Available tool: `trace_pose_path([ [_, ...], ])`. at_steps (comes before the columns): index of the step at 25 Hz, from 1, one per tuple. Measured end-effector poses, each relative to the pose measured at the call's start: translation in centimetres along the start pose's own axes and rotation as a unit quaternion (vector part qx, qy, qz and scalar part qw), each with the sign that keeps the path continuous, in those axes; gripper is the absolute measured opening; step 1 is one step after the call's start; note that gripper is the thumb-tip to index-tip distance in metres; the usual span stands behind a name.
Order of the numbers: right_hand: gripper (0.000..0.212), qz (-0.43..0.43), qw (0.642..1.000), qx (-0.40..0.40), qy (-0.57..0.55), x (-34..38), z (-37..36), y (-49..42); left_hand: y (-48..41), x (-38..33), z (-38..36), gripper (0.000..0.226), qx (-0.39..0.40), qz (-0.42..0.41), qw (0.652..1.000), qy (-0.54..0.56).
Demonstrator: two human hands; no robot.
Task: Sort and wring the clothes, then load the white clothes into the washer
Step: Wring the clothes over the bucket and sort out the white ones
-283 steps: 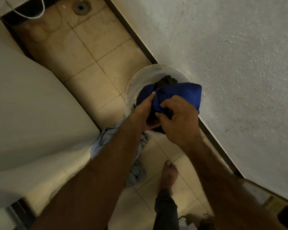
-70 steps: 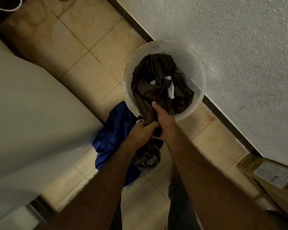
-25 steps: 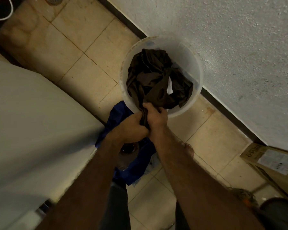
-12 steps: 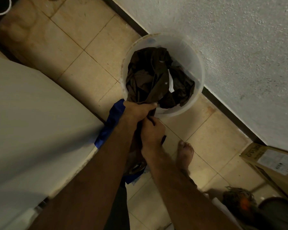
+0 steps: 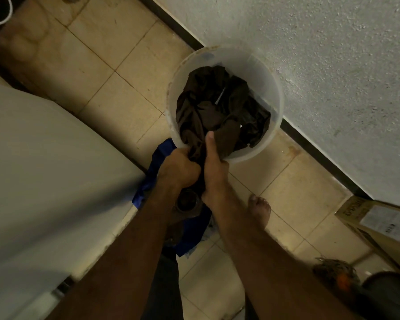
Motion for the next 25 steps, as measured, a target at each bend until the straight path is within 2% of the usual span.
trace_pose_path([
  [1, 0.085, -0.023, 1.0, -0.004, 0.002, 0.0, -0.3, -0.2, 0.3, 0.0, -0.2, 0.028, 0.014, -0.011, 1.0, -0.019],
  [3, 0.062, -0.049, 0.999, -0.019, 0.012, -0.1, -0.1, -0.7, 0.9, -0.6, -0.2, 0.008, 0.054, -0.026, 0.998, -0.033],
  [4, 0.051, -0.055, 0.998, -0.028, 0.018, 0.1, 0.1, -0.7, 1.4, -0.9, -0.2, 0.008, 0.087, -0.022, 0.996, -0.02],
  [6, 0.034, -0.056, 0.998, -0.035, 0.013, 0.1, 0.6, -0.4, 2.5, -1.4, 0.0, 0.013, 0.159, 0.028, 0.985, 0.067],
  [8, 0.031, -0.041, 0.999, -0.02, -0.006, -0.2, 1.0, -0.3, 2.6, -1.0, 0.0, 0.015, 0.21, 0.086, 0.948, 0.222],
  [9, 0.033, -0.03, 0.999, -0.013, -0.006, -0.5, 0.9, -0.2, 2.2, -0.8, 0.0, 0.031, 0.213, 0.101, 0.93, 0.283],
  [10, 0.035, -0.019, 1.0, -0.006, 0.001, -0.9, 0.8, 0.1, 1.4, -0.4, -0.1, 0.06, 0.199, 0.116, 0.918, 0.324],
  [12, 0.035, 0.008, 1.0, 0.015, 0.012, -1.9, 0.3, 0.7, -0.5, 0.8, -0.4, 0.115, 0.104, 0.156, 0.93, 0.315],
  [13, 0.033, 0.023, 0.999, 0.024, 0.011, -2.3, 0.0, 1.2, -1.2, 1.2, -0.6, 0.128, 0.055, 0.159, 0.944, 0.284],
  [15, 0.029, 0.043, 0.999, 0.025, 0.011, -2.7, -0.1, 1.8, -3.1, 2.5, -1.3, 0.142, 0.018, 0.152, 0.963, 0.221],
  [17, 0.023, 0.046, 0.998, 0.017, 0.031, -2.7, 0.3, 2.5, -3.8, 3.2, -1.3, 0.133, 0.002, 0.152, 0.971, 0.185],
  [20, 0.022, 0.057, 0.994, 0.009, 0.094, -3.1, 0.8, 3.4, -2.9, 2.1, 0.1, 0.077, -0.032, 0.113, 0.979, 0.169],
  [21, 0.021, 0.069, 0.992, 0.005, 0.106, -3.3, 0.9, 3.6, -2.3, 1.5, 0.3, 0.065, -0.036, 0.096, 0.98, 0.17],
  [23, 0.015, 0.095, 0.991, -0.019, 0.088, -2.9, 1.1, 3.8, -1.5, 1.0, 0.4, 0.06, -0.04, 0.079, 0.982, 0.168],
  [25, 0.034, 0.121, 0.988, -0.065, 0.069, -1.6, 1.8, 3.6, -1.3, 1.4, 0.4, 0.058, -0.025, 0.076, 0.987, 0.14],
])
Point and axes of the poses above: each hand's wrist, its own y-axis away from the middle knuckle, its own z-axis out of the back of the hand, x = y × z, the point moved 6 cm from there along -y, towards the middle knuckle, and after that the axes turned 4 degrees about z, right-handed, at the moved point
